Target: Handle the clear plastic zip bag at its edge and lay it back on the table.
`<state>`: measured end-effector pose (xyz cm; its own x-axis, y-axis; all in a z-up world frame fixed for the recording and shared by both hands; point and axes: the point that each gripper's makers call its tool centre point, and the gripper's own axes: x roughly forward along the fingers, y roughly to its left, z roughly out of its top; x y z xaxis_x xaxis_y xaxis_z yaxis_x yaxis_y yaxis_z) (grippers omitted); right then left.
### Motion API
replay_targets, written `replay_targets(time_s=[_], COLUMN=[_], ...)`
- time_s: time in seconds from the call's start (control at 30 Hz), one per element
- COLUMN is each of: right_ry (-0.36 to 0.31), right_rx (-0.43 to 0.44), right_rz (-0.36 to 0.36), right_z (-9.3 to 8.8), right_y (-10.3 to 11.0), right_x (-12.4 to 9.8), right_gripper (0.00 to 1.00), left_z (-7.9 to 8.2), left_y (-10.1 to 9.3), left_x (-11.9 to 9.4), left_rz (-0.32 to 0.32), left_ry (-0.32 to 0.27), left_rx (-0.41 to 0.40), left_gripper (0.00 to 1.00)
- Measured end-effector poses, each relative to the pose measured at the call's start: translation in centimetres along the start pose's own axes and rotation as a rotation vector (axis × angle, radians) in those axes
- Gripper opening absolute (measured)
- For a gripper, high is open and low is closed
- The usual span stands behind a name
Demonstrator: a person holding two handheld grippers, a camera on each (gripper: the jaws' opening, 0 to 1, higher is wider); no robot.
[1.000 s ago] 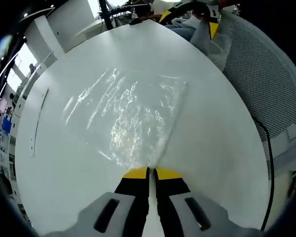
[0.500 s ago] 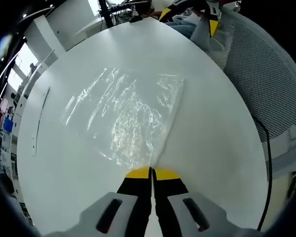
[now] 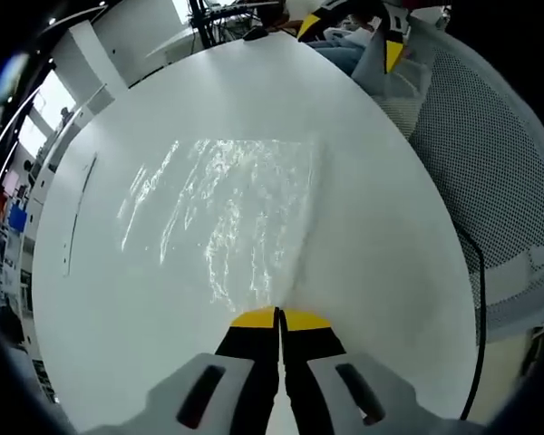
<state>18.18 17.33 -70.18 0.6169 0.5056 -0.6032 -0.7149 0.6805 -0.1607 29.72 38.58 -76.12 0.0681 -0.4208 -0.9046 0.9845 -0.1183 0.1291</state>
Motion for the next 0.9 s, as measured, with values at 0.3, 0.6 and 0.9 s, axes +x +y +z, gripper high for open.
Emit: replay_targets(time_s=[0.3,0.6,0.9], right_ry=[-0.043,-0.065,-0.079], right_rx=[-0.033,-0.066,-0.104], right_rz=[0.046,0.07,0.101], right_z=[3.0,4.4,5.5], right_y=[0.6,1.1,2.0], right_x=[0.3,0.5,1.2], right_gripper=[0.62,0.59,0.55], left_z=[0.7,1.2,1.7], left_y=[-1.5,-2.8,-4.1], left_x=[-0.8,-1.5,-2.3], left_rz=[-0.022,-0.031,-0.041], left_ry=[0.018,0.02,0.025], left_rx=[-0.003,-0.029,-0.042], left_gripper=[0.0,0.0,0.0])
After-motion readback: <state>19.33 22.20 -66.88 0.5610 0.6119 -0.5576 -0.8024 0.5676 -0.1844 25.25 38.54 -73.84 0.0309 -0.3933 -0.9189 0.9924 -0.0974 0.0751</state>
